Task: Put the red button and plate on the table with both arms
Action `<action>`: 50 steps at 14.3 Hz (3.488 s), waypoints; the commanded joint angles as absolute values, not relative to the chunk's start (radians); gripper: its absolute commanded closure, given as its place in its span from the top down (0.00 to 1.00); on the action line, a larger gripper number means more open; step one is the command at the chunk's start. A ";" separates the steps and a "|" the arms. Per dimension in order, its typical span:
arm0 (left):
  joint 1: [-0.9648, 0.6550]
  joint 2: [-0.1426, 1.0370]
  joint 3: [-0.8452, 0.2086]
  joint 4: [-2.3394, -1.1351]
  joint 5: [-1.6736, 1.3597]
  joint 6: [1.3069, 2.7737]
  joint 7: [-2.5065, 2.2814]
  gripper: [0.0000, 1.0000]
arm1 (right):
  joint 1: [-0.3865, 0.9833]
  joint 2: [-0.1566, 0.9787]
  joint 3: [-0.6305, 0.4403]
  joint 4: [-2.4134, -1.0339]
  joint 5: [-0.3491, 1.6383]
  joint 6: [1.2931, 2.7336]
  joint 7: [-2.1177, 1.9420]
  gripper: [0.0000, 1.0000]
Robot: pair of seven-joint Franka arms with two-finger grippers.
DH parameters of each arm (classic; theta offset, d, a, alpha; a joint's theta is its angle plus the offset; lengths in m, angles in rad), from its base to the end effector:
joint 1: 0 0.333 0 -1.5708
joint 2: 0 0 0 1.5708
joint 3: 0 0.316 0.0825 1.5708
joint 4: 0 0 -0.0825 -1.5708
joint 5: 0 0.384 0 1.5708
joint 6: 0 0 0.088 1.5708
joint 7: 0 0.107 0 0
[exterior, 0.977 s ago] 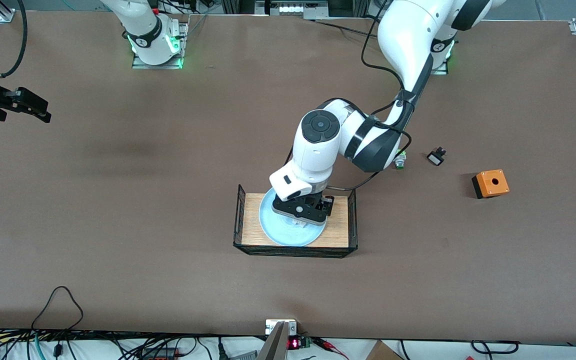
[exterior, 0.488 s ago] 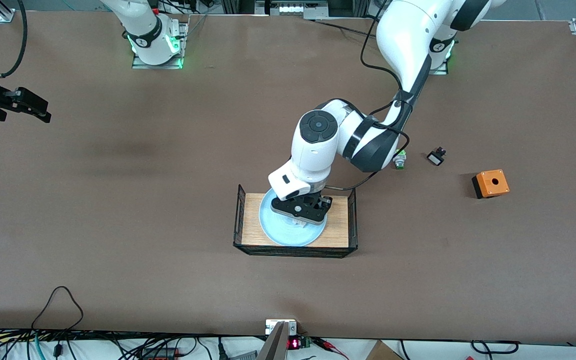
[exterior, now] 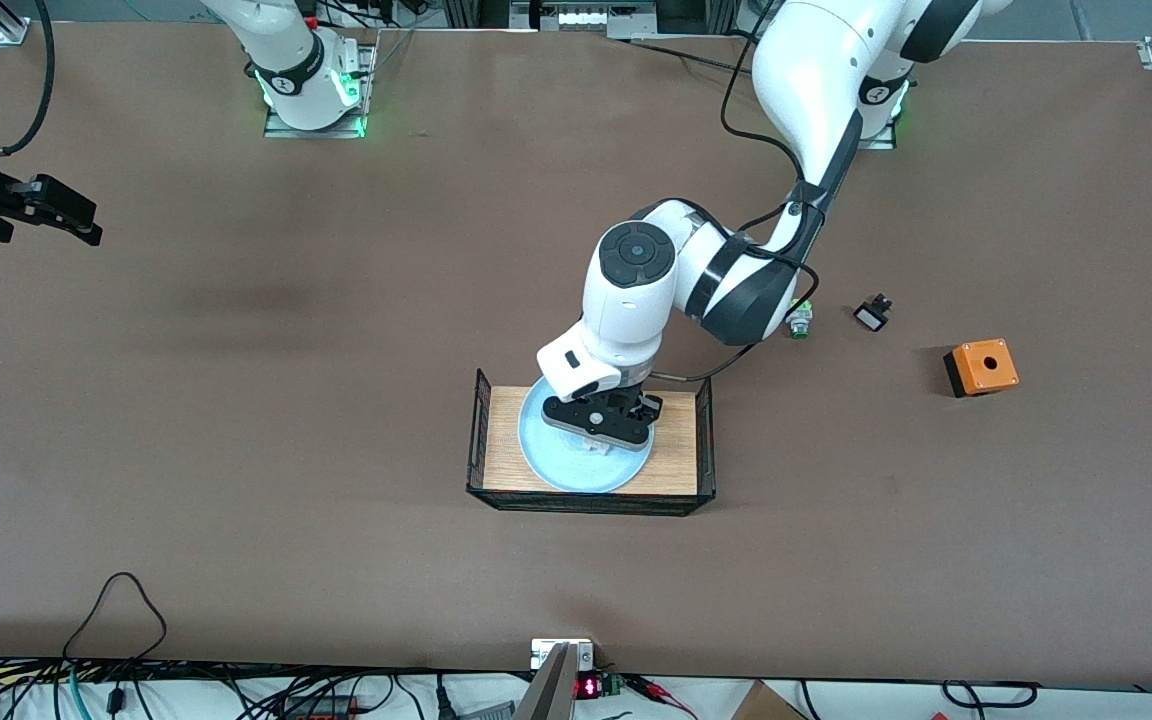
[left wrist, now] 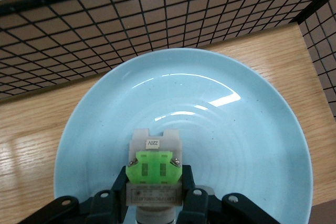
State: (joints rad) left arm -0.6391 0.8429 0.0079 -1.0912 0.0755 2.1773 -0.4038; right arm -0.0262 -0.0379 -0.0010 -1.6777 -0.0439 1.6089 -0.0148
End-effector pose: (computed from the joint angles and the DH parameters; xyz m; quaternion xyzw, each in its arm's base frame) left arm 0.6384 -0.4658 0.3398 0.9832 -0.1317 0.1232 0.0285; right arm 0.5436 -0.0193 0.5982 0.9996 -0.0050 -0.0159 0.0216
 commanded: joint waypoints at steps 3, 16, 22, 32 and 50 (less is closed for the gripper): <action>-0.644 0.720 0.020 -1.078 0.084 2.022 -0.413 0.38 | -0.035 -0.057 0.003 -1.687 -0.029 1.605 -0.020 1.00; -0.339 0.505 0.015 -1.126 0.086 1.466 0.187 0.36 | -0.037 -0.057 0.002 -1.689 -0.029 1.612 -0.020 1.00; -0.236 0.495 0.017 -1.288 0.094 1.560 0.333 0.36 | -0.031 -0.035 0.009 -1.675 -0.031 1.605 -0.028 1.00; -0.135 0.451 0.012 -1.853 0.091 2.256 0.347 0.36 | 0.020 0.028 0.015 -1.671 -0.015 1.606 -0.018 1.00; -0.132 0.485 0.012 -2.075 0.092 2.637 0.347 0.97 | 0.488 0.156 0.015 -1.654 0.232 1.770 1.026 1.00</action>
